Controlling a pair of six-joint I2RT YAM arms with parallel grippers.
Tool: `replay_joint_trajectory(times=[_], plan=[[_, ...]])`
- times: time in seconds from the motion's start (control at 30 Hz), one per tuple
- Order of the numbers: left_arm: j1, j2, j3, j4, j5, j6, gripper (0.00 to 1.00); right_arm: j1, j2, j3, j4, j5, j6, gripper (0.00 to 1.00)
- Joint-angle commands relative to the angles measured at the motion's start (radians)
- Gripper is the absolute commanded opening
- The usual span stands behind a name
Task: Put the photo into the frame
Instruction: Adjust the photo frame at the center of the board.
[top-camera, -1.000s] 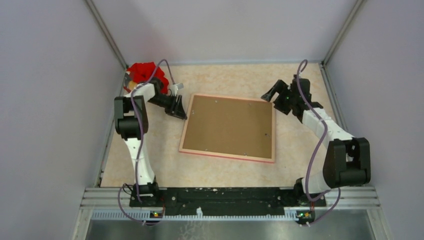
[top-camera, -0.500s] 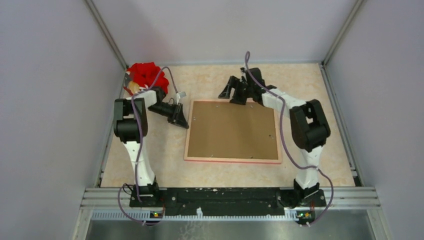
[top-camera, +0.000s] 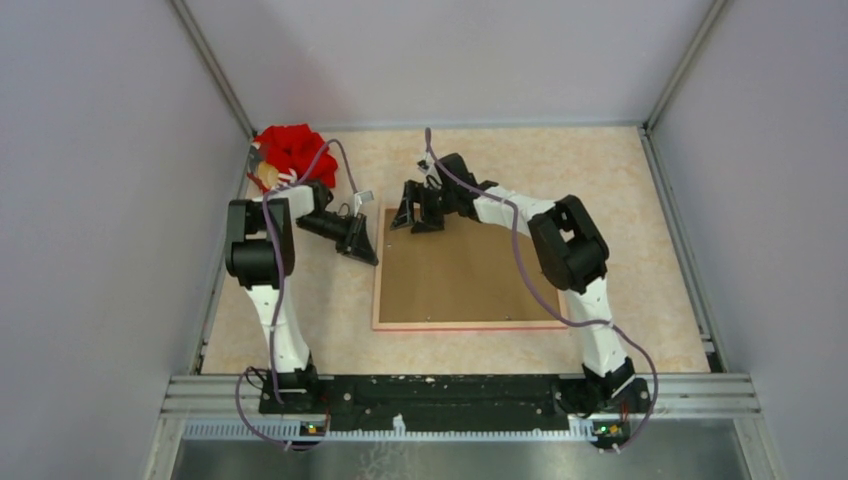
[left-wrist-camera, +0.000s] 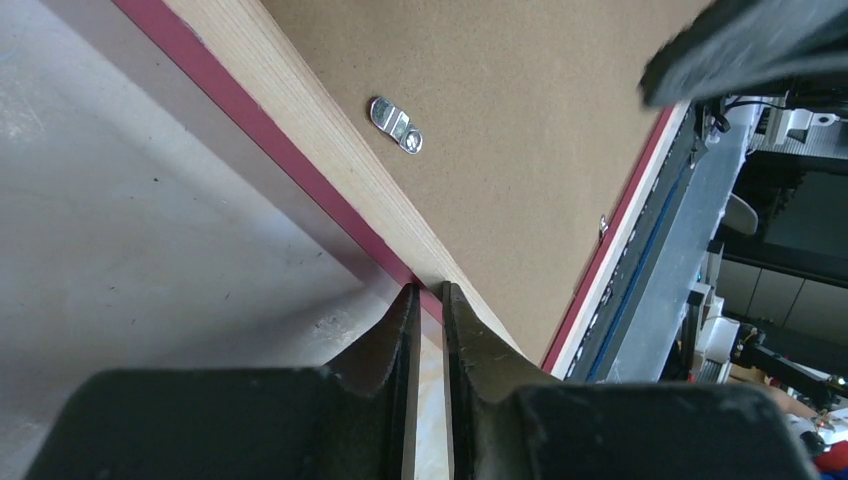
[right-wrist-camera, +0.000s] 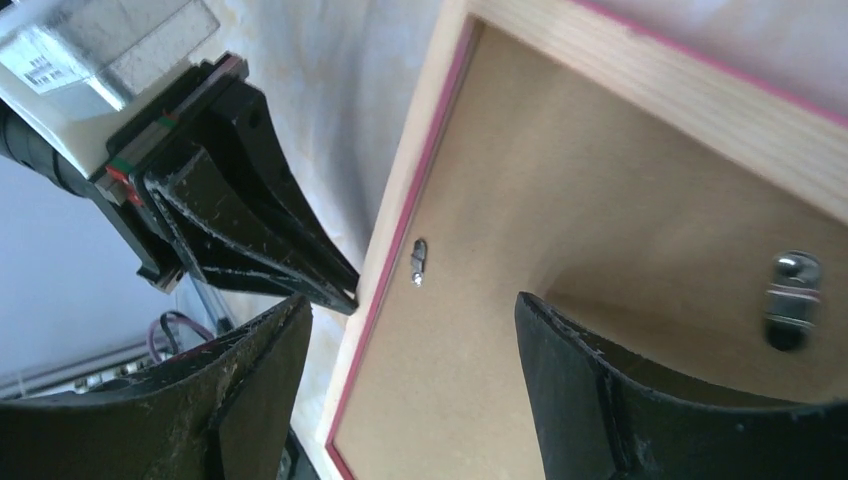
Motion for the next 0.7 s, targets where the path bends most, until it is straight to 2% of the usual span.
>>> replay_joint_trajectory(times=[0.0,0.67], plan=[[-0.006,-0.019,-0.028,0.051,-0.068,0.027,0.17,0.043,0.049,0.066,-0.005,-0.039,-0.032,0.75],[-0.005,-0.037,-0.028,0.076,-0.098,0.014,0.17,0.101,0.116,0.095,0.011,-0.051,0.012,0.74]])
